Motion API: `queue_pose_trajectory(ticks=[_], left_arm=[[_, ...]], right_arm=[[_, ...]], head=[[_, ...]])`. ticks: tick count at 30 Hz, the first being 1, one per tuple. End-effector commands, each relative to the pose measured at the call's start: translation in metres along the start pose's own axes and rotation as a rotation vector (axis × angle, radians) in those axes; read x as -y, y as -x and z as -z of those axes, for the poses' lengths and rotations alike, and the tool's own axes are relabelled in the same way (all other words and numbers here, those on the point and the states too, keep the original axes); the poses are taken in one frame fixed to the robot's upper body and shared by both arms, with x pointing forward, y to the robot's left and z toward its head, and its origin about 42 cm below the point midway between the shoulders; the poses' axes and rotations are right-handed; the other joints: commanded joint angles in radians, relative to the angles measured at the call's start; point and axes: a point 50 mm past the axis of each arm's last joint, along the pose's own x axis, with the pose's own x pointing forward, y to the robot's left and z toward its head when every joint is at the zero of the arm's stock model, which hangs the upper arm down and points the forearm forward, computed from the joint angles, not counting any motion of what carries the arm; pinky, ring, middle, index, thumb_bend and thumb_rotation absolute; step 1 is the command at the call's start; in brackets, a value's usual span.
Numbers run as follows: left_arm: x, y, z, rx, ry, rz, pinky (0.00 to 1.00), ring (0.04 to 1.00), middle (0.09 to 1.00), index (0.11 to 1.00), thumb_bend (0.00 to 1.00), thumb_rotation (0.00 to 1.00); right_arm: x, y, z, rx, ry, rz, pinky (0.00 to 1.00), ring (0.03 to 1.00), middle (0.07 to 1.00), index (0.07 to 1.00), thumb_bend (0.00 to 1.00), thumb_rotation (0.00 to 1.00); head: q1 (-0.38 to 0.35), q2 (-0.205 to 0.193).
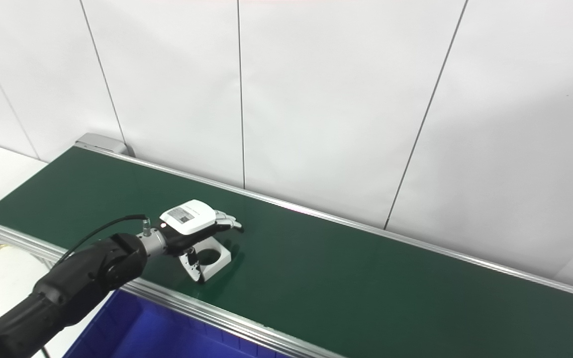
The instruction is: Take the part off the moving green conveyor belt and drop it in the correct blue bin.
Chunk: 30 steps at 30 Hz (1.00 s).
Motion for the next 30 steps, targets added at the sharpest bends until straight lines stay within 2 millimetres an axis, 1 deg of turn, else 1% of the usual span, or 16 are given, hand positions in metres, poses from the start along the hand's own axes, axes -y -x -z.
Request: queue_pose_trajectory(ticks=[1, 2, 3, 4, 5, 6, 7, 10, 17, 20, 21, 23, 25, 26, 28, 30], left_arm=[[-0.029, -0.011, 0.005, -0.044, -0.012, -0.060, 0.71, 0.734, 0.760, 0.714, 0.49, 0.00], [-0.029, -0.012, 0.005, -0.059, 0.002, -0.050, 0.62, 0.667, 0.714, 0.669, 0.47, 0.00], [-0.028, -0.013, 0.006, -0.071, 0.015, -0.039, 0.49, 0.564, 0.608, 0.625, 0.48, 0.00], [-0.028, -0.014, 0.006, -0.081, 0.024, -0.023, 0.40, 0.499, 0.557, 0.538, 0.49, 0.00], [-0.028, -0.014, 0.006, -0.093, 0.027, 0.000, 0.36, 0.446, 0.547, 0.512, 0.49, 0.00], [-0.028, -0.014, 0.006, -0.103, 0.027, 0.023, 0.36, 0.428, 0.539, 0.505, 0.50, 0.00], [-0.029, -0.014, 0.005, -0.118, 0.021, 0.054, 0.33, 0.399, 0.500, 0.518, 0.50, 0.00], [-0.029, -0.014, 0.002, -0.139, 0.009, 0.105, 0.29, 0.374, 0.459, 0.530, 0.50, 0.00], [-0.027, -0.012, 0.003, -0.174, 0.015, 0.161, 0.32, 0.378, 0.469, 0.530, 0.50, 0.00], [-0.033, -0.003, 0.007, -0.137, 0.069, 0.068, 0.29, 0.376, 0.454, 0.527, 0.50, 0.00], [-0.036, 0.000, 0.007, -0.130, 0.087, 0.035, 0.24, 0.394, 0.478, 0.504, 0.50, 0.00], [-0.046, 0.009, 0.007, -0.095, 0.142, -0.058, 0.21, 0.399, 0.490, 0.491, 0.50, 0.00], [-0.057, 0.019, 0.006, -0.054, 0.182, -0.136, 0.21, 0.353, 0.456, 0.511, 0.50, 0.00], [-0.064, 0.024, 0.004, -0.028, 0.203, -0.183, 0.21, 0.350, 0.453, 0.513, 0.49, 0.00], [-0.074, 0.035, 0.002, 0.021, 0.239, -0.257, 0.24, 0.345, 0.464, 0.516, 0.49, 0.00], [-0.085, 0.047, -0.003, 0.072, 0.285, -0.334, 0.34, 0.401, 0.490, 0.487, 0.50, 0.00]], right_arm=[[0.003, 0.001, -0.010, 0.080, -0.006, 0.020, 0.91, 0.872, 0.903, 0.948, 0.70, 0.34], [0.003, 0.001, -0.011, 0.082, -0.005, 0.019, 0.90, 0.872, 0.903, 0.948, 0.70, 0.34], [0.003, 0.001, -0.011, 0.083, -0.003, 0.020, 0.90, 0.873, 0.904, 0.950, 0.70, 0.35], [0.003, 0.000, -0.012, 0.085, -0.002, 0.020, 0.90, 0.869, 0.901, 0.950, 0.69, 0.35], [0.003, 0.000, -0.012, 0.085, -0.006, 0.019, 0.90, 0.870, 0.902, 0.950, 0.68, 0.34], [0.003, 0.000, -0.012, 0.085, -0.009, 0.018, 0.90, 0.873, 0.905, 0.952, 0.67, 0.33], [0.003, 0.000, -0.011, 0.084, -0.012, 0.018, 0.91, 0.876, 0.908, 0.953, 0.67, 0.33], [0.004, -0.001, -0.011, 0.085, -0.008, 0.019, 0.90, 0.875, 0.908, 0.954, 0.67, 0.34], [0.003, -0.001, -0.010, 0.084, -0.007, 0.020, 0.90, 0.880, 0.909, 0.949, 0.66, 0.33], [0.002, -0.001, -0.011, 0.084, -0.008, 0.024, 0.90, 0.871, 0.903, 0.943, 0.67, 0.35], [0.002, -0.001, -0.011, 0.084, -0.009, 0.024, 0.90, 0.874, 0.904, 0.944, 0.68, 0.36], [0.001, 0.000, -0.011, 0.085, -0.004, 0.021, 0.91, 0.874, 0.902, 0.944, 0.68, 0.36], [0.001, 0.000, -0.012, 0.088, 0.000, 0.020, 0.90, 0.871, 0.899, 0.940, 0.69, 0.37], [0.001, 0.000, -0.013, 0.089, -0.002, 0.019, 0.90, 0.870, 0.898, 0.939, 0.69, 0.37], [0.000, 0.000, -0.013, 0.091, -0.006, 0.022, 0.88, 0.856, 0.891, 0.932, 0.70, 0.37], [-0.001, 0.001, -0.014, 0.095, 0.005, 0.028, 0.86, 0.846, 0.880, 0.919, 0.74, 0.39]], head=[[0.003, 0.002], [0.004, 0.003], [0.004, 0.003], [0.004, 0.004], [0.004, 0.004], [0.005, 0.004], [0.006, 0.004], [0.007, 0.004], [0.001, 0.003], [-0.014, 0.008], [-0.014, 0.008], [-0.028, 0.016], [-0.046, 0.024], [-0.064, 0.031], [-0.086, 0.042], [-0.108, 0.052]])
